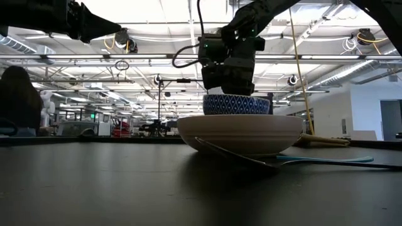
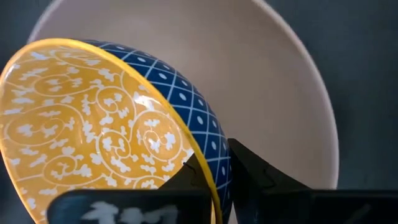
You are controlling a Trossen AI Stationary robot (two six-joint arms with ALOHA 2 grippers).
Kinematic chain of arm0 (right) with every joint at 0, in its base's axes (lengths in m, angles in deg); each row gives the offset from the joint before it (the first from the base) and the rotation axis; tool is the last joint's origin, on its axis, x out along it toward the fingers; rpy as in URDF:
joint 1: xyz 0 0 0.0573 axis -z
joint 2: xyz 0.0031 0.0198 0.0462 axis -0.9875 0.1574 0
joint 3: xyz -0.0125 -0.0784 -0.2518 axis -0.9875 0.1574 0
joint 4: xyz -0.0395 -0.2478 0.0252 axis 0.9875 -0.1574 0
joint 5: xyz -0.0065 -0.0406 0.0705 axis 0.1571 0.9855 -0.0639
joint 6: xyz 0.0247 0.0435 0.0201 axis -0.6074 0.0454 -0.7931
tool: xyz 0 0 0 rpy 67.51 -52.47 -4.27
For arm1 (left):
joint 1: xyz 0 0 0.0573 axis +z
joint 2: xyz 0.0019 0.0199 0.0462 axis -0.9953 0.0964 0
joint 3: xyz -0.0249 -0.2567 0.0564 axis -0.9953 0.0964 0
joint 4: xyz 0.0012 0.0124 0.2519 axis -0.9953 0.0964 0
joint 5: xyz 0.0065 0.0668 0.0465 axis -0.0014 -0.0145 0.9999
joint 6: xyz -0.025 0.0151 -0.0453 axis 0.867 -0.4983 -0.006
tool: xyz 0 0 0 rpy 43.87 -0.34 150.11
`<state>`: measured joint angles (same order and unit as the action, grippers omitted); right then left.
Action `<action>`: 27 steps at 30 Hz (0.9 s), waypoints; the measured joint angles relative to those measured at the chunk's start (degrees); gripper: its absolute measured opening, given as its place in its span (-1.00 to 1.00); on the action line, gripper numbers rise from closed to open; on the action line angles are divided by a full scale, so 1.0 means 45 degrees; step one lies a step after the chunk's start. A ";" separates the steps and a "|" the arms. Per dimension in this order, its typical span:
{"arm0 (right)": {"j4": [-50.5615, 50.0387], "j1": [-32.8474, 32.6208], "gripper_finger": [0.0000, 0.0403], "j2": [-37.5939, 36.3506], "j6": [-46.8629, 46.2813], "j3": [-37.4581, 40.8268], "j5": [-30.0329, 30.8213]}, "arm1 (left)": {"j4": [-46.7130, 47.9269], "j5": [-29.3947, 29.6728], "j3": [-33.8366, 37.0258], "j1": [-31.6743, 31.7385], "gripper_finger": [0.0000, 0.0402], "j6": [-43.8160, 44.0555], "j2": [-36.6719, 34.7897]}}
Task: Set table place
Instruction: Put the yellow bowl on the brown plate
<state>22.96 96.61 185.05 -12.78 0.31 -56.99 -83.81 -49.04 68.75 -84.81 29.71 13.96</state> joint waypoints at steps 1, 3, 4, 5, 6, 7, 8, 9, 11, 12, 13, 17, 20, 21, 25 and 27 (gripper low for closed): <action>-0.0006 -0.0020 -0.91 0.0006 -0.0001 0.0000 0.0012 | 0.0000 0.0000 0.0000 0.0000 -0.87 0.0000 0.0000; 0.0132 -0.0064 -0.91 0.0130 -0.0200 0.0000 0.0008 | 0.0000 -0.0003 0.0000 -0.0003 -0.87 0.0004 0.0000; 0.0141 -0.0077 -0.91 0.0176 -0.0362 0.0000 0.0015 | 0.0003 0.0001 0.0000 0.0000 -0.87 0.0001 0.0000; 0.0093 -0.0084 -0.91 0.0194 -0.0452 0.0006 0.0011 | 0.0017 0.0001 0.0000 -0.0002 -0.87 0.0003 0.0000; 0.0071 -0.0098 -0.91 0.0194 -0.0477 0.0015 0.0020 | 0.0051 0.0001 0.0000 0.0001 -0.87 0.0005 0.0000; 0.0146 -0.0098 -0.91 0.0190 -0.0481 0.0015 0.0015 | 0.0106 0.0001 0.0000 0.0000 -0.87 0.0005 0.0000; 0.0327 -0.0098 -0.91 0.0165 -0.0531 0.0015 0.0001 | 0.0151 0.0001 0.0000 0.0001 -0.87 0.0005 0.0000; 0.0550 -0.0094 -0.91 0.0160 -0.0620 0.0010 0.0019 | 0.0160 0.0001 0.0000 0.0001 -0.87 0.0005 0.0000; 0.0677 -0.0086 -0.91 0.0180 -0.0765 0.0010 0.0023 | 0.0165 0.0005 0.0000 -0.0003 -0.87 0.0005 0.0000; 0.0605 -0.0084 -0.91 0.0180 -0.0778 0.0010 0.0037 | 0.0165 0.0005 0.0000 0.0001 -0.87 0.0005 0.0000; 0.0466 -0.0084 -0.91 0.0179 -0.0781 0.0010 0.0049 | 0.0165 0.0005 0.0000 -0.0004 -0.87 -0.0002 0.0000; 0.0182 -0.0098 -0.91 0.0222 -0.0976 0.0010 0.0044 | 0.0165 0.0005 0.0000 -0.0004 -0.87 -0.0005 0.0000; 0.0007 -0.0118 -0.91 0.0325 -0.1014 0.0010 0.0023 | 0.0165 0.0005 0.0000 -0.0004 -0.87 -0.0010 0.0000; -0.0060 -0.0125 -0.91 0.0335 -0.1016 0.0012 0.0023 | 0.0165 0.0007 0.0000 -0.0001 -0.87 -0.0010 0.0000; 0.0093 -0.0233 -0.91 0.0368 -0.1030 0.0010 0.0049 | 0.0175 0.0008 0.0000 -0.0002 -0.87 -0.0014 0.0000; 0.0090 -0.0258 -0.91 0.0429 -0.1050 0.0010 0.0049 | 0.0217 0.0010 0.0000 0.0000 -0.87 -0.0018 0.0000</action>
<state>23.37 95.45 186.98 -17.50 0.35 -56.77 -82.83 -49.00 68.75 -84.81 29.63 13.96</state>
